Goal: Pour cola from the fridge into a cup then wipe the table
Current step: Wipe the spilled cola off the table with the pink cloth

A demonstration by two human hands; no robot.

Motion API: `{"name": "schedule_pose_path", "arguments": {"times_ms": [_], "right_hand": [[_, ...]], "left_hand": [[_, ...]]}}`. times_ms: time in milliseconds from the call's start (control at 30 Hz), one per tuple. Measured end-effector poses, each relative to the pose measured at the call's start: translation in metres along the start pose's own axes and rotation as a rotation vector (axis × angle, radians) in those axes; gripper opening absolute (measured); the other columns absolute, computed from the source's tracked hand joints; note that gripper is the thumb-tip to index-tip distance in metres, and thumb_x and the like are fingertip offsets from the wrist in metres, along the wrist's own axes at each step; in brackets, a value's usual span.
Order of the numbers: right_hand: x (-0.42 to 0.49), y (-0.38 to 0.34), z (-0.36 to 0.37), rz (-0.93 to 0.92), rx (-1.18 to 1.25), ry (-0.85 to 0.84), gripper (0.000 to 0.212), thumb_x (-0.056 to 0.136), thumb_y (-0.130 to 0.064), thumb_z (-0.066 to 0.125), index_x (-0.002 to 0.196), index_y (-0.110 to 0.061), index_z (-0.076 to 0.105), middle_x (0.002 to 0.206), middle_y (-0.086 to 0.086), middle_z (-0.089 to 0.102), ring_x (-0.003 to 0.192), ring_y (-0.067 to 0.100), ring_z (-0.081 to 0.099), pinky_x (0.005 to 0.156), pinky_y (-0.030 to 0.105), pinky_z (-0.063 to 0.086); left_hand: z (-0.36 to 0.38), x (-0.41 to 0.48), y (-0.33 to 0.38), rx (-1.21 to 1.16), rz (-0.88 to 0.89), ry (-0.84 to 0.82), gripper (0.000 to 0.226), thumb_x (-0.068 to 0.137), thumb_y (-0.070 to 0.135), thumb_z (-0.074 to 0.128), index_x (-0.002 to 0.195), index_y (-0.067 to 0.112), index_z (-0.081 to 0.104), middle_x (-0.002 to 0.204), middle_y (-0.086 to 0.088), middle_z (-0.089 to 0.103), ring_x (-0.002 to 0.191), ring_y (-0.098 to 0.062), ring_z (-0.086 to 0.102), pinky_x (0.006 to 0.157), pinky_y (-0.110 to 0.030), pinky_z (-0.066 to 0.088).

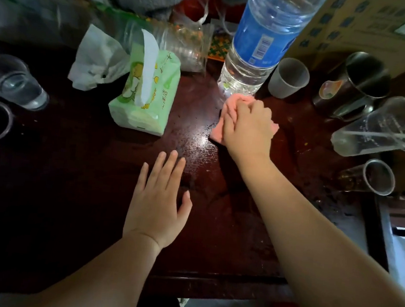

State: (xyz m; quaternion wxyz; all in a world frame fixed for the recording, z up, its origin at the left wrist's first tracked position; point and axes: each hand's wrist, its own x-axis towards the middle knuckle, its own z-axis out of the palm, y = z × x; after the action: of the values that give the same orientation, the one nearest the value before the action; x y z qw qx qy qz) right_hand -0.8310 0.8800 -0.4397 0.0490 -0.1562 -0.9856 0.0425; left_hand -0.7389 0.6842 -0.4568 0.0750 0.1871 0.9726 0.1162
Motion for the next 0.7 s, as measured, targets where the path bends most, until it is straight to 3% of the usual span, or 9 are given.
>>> {"name": "schedule_pose_path", "arguments": {"times_ms": [133, 300, 500, 600, 700], "right_hand": [[-0.005, -0.021, 0.002, -0.194, 0.008, -0.014, 0.037, 0.087, -0.034, 0.046, 0.118, -0.016, 0.056, 0.114, 0.012, 0.052, 0.099, 0.030, 0.044, 0.072, 0.037, 0.023], [-0.023, -0.017, 0.000, -0.426, 0.065, -0.084, 0.043, 0.083, -0.030, 0.049, 0.122, -0.012, 0.058, 0.107, 0.014, 0.055, 0.091, 0.032, 0.046, 0.078, 0.042, 0.041], [-0.004, 0.028, -0.004, -0.176, -0.018, -0.052, 0.038, 0.083, -0.032, 0.052, 0.114, -0.012, 0.059, 0.106, 0.020, 0.053, 0.092, 0.037, 0.048, 0.077, 0.047, 0.039], [-0.006, 0.058, -0.008, 0.014, -0.072, -0.044, 0.041, 0.086, -0.029, 0.050, 0.122, -0.010, 0.054, 0.115, 0.022, 0.049, 0.100, 0.039, 0.045, 0.082, 0.048, 0.040], [-0.013, 0.078, -0.014, 0.155, -0.132, -0.085, 0.050, 0.093, -0.038, 0.043, 0.131, -0.006, 0.045, 0.127, 0.023, 0.042, 0.111, 0.039, 0.041, 0.091, 0.050, 0.039]], "left_hand": [[-0.001, 0.000, 0.000, 0.015, 0.006, -0.007, 0.064, 0.090, 0.041, 0.029, 0.146, 0.012, 0.035, 0.156, -0.005, 0.028, 0.146, -0.021, 0.019, 0.118, -0.045, 0.017], [0.000, 0.000, 0.000, 0.033, 0.012, -0.012, 0.064, 0.090, 0.041, 0.029, 0.146, 0.011, 0.036, 0.156, -0.005, 0.029, 0.146, -0.021, 0.019, 0.118, -0.044, 0.015], [0.000, 0.000, 0.000, 0.008, 0.006, -0.011, 0.063, 0.091, 0.041, 0.030, 0.147, 0.013, 0.034, 0.157, -0.004, 0.026, 0.146, -0.020, 0.017, 0.118, -0.045, 0.016], [0.001, -0.001, -0.001, 0.017, 0.012, -0.014, 0.063, 0.091, 0.041, 0.030, 0.148, 0.013, 0.032, 0.157, -0.004, 0.024, 0.147, -0.020, 0.016, 0.118, -0.046, 0.017], [0.002, -0.001, -0.002, 0.007, 0.013, -0.007, 0.063, 0.091, 0.041, 0.030, 0.148, 0.013, 0.032, 0.157, -0.004, 0.024, 0.147, -0.020, 0.015, 0.119, -0.046, 0.016]]}}
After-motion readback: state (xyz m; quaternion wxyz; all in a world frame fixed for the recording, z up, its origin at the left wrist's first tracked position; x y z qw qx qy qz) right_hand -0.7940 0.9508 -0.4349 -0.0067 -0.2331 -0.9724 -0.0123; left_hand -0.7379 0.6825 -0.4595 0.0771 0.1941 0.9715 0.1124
